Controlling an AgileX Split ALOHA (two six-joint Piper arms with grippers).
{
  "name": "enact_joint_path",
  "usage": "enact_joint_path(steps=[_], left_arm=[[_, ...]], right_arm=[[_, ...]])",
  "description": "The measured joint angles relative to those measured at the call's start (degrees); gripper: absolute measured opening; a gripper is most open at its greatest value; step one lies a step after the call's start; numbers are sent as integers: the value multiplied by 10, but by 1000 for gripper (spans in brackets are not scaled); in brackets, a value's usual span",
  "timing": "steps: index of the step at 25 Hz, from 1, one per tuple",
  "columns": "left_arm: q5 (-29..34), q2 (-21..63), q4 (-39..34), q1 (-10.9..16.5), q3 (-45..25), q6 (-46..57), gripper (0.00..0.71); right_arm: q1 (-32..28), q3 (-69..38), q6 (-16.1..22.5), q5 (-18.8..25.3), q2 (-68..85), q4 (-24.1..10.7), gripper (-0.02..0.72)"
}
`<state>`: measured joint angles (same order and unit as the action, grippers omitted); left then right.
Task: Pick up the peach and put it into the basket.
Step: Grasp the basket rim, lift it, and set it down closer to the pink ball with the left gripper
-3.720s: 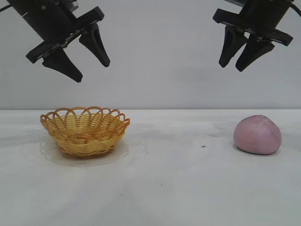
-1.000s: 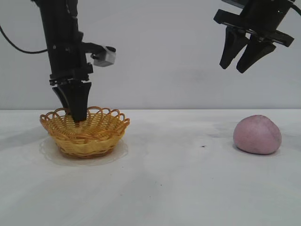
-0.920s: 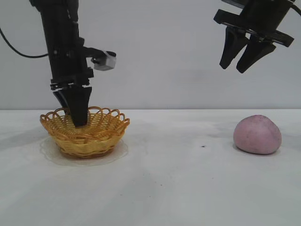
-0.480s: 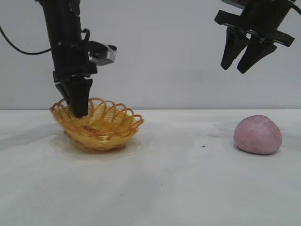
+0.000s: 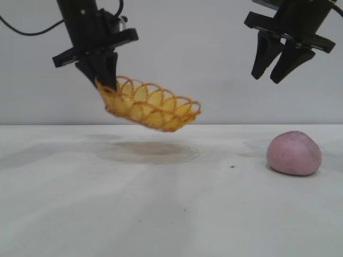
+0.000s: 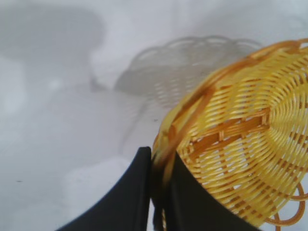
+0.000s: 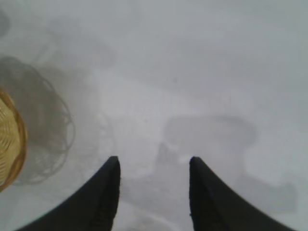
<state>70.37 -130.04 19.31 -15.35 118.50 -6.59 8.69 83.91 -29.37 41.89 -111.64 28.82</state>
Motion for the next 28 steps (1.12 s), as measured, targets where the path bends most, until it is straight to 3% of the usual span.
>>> enact_joint_path(steps=[6, 12, 21, 28], left_arm=[[0, 24, 24, 0, -23, 47, 0], [-12, 80, 42, -7, -145, 51, 0], [-232, 179, 135, -54, -398, 63, 0], [-352, 180, 193, -60, -491, 62, 0]], right_arm=[[0, 0, 0, 0, 0, -1, 282], [0, 0, 0, -6, 0, -1, 282], [0, 0, 0, -9, 0, -1, 282], [0, 0, 0, -12, 0, 1, 282]])
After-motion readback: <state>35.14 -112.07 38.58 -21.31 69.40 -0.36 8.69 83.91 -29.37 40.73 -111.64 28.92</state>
